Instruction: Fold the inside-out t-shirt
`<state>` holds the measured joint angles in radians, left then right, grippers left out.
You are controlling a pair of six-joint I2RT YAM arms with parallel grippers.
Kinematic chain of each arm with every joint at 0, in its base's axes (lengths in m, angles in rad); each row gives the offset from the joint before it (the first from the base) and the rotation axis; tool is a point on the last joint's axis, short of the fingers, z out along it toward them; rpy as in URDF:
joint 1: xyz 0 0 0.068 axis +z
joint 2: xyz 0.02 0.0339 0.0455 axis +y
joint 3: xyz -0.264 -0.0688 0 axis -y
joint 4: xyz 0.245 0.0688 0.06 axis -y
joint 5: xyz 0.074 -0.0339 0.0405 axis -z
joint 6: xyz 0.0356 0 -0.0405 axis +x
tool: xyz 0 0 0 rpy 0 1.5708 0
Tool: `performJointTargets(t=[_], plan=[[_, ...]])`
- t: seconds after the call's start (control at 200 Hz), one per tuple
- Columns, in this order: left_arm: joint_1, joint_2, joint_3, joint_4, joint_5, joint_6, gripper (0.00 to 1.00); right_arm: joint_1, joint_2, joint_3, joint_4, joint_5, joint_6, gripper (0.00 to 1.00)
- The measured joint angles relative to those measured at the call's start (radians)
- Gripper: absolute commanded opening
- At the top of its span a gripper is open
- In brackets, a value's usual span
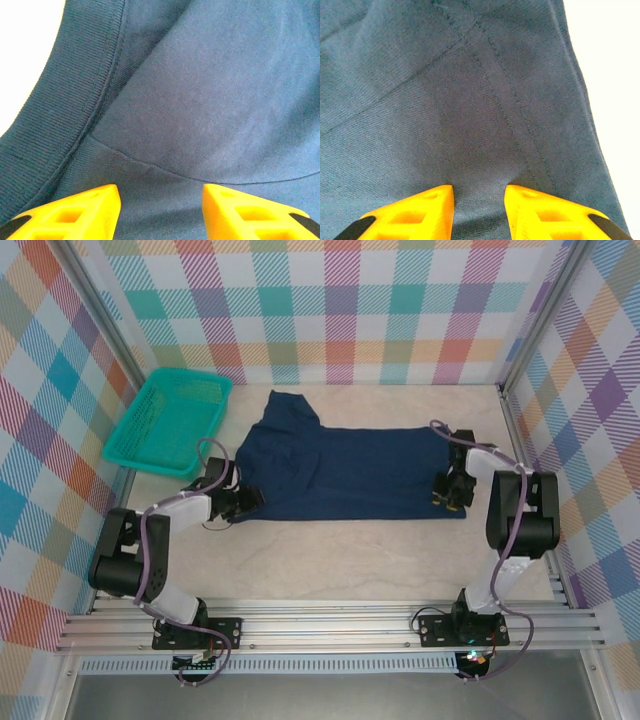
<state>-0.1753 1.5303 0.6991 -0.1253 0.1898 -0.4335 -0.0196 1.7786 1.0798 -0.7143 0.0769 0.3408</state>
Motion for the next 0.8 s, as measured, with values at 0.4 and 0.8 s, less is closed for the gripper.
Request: performJointTargets(t=[0.4, 0.8], plan=[[-0.007, -0.245, -0.011, -0.183, -0.034, -0.026, 0.62, 0.102, -0.185, -0.008, 0.047, 0.014, -0.015, 0.47], [0.006, 0.368, 0.678, -0.100, -0.036, 0.089, 0.64, 0.081, 0.251, 0.489, 0.185, 0.029, -0.116, 0.56]])
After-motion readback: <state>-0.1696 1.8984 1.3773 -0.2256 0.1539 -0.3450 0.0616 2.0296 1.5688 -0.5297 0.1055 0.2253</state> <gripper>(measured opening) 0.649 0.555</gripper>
